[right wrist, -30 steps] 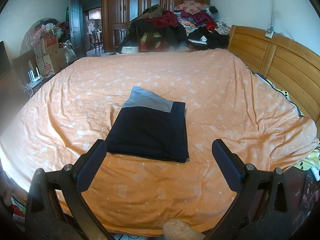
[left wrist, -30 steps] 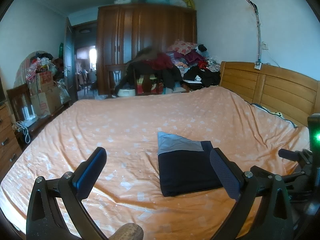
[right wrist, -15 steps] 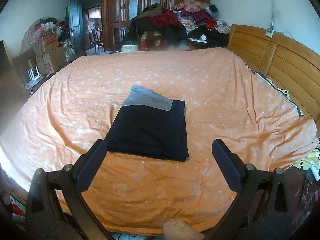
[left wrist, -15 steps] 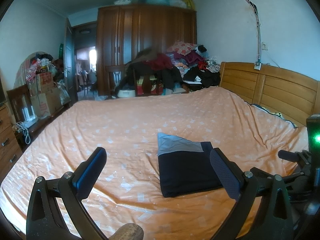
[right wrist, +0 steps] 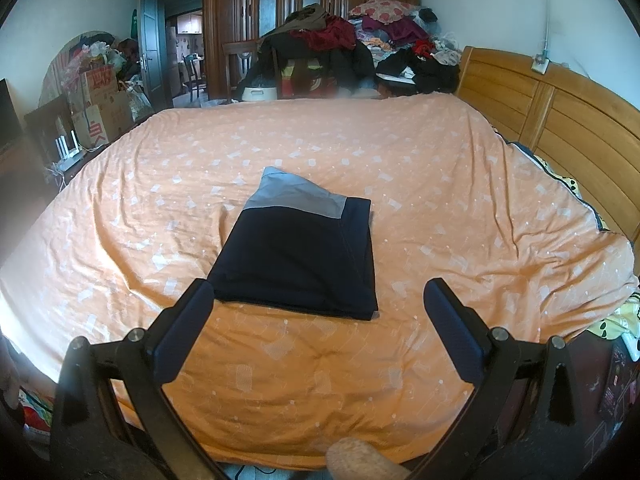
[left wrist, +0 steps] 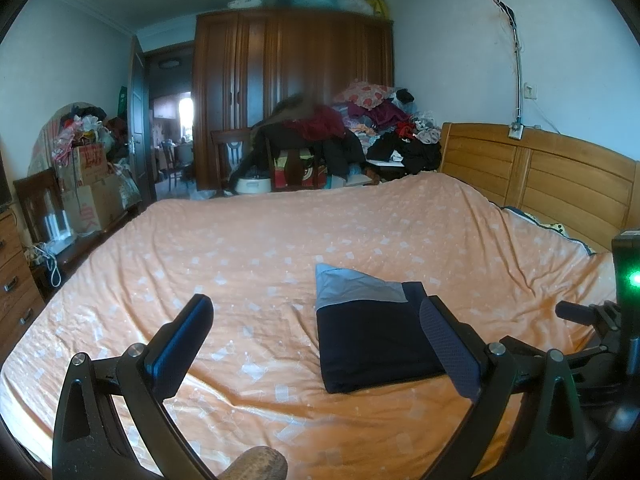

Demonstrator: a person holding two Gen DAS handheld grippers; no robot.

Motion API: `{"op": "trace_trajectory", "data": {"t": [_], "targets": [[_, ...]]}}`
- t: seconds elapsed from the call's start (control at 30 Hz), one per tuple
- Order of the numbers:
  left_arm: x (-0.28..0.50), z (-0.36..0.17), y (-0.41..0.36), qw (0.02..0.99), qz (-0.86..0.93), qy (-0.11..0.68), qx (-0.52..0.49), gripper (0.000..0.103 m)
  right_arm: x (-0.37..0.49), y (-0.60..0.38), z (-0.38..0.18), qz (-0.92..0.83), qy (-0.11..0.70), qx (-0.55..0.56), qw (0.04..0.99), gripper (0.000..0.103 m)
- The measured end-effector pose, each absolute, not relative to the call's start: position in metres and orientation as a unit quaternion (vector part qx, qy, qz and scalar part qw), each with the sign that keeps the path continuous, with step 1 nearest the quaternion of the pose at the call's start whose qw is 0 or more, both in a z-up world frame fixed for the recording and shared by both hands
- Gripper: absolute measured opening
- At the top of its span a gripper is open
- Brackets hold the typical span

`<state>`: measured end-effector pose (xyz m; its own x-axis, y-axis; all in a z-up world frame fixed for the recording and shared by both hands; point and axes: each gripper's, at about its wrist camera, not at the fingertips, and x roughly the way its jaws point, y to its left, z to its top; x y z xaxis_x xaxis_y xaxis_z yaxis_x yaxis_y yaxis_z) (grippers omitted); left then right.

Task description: Fold small clothes

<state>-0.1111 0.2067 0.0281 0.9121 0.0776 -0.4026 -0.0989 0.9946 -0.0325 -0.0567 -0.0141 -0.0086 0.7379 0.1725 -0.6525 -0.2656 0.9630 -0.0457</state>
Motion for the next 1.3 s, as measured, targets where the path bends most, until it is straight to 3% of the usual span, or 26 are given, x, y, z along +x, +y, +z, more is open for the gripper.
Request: {"op": "trace_trajectory", "data": {"t": [1.3], "targets": [[-0.112, 0.015, 0.21, 0.976, 0.046, 0.211, -0.026, 0.103, -0.053, -0.012, -0.016, 0.118, 0.34, -0.084, 0.929, 0.103]]}}
